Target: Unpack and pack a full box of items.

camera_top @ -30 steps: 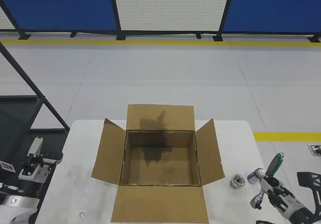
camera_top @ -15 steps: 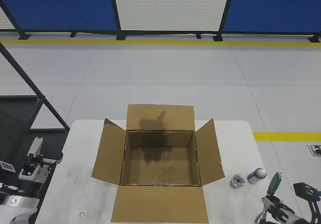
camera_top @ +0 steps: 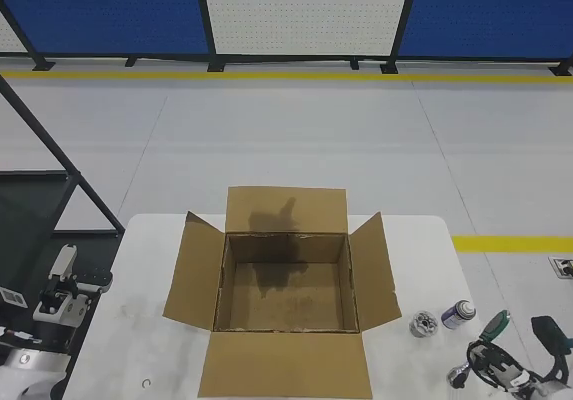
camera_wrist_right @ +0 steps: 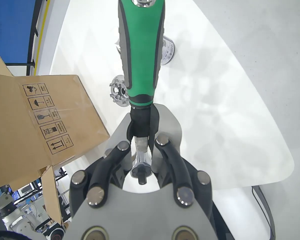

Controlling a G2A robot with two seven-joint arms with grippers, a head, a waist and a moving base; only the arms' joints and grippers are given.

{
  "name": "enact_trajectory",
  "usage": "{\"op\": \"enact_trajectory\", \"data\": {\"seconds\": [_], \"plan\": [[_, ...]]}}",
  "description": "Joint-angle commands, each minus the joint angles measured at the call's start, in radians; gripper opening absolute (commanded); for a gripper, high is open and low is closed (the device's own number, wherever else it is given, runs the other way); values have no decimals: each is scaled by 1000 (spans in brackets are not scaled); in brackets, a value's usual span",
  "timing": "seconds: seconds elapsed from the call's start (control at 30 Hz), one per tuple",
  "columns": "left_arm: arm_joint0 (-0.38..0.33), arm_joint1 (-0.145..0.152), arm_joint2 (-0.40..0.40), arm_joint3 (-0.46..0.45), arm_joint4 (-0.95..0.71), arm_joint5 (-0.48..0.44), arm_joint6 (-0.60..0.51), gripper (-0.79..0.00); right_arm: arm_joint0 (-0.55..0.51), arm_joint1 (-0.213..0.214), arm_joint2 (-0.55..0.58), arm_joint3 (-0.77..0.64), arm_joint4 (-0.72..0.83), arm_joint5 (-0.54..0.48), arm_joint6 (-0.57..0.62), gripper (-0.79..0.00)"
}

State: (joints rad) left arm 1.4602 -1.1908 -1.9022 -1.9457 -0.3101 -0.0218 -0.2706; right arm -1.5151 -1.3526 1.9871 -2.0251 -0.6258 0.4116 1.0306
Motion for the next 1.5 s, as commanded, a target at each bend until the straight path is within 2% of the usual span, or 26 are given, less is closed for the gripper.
{"op": "enact_trajectory", "data": {"seconds": [0.0,0.2,0.4,0.6,0.97,1.47], "plan": [[0,0,0,0,0,0,0,0,0,0,0,0,-1,-1,0,-785],[0,0,0,0,0,0,0,0,-9,2,-19,15,-6,-20,-8,-785],[0,0,0,0,0,0,0,0,16,15,-63,63,-82,86,62,-785],[0,0,0,0,0,0,0,0,51,27,-83,109,-105,143,114,-785],[0,0,0,0,0,0,0,0,159,35,-161,231,-115,276,71,-785],[0,0,0,0,0,0,0,0,228,48,-193,358,-88,328,-5,-785]]}}
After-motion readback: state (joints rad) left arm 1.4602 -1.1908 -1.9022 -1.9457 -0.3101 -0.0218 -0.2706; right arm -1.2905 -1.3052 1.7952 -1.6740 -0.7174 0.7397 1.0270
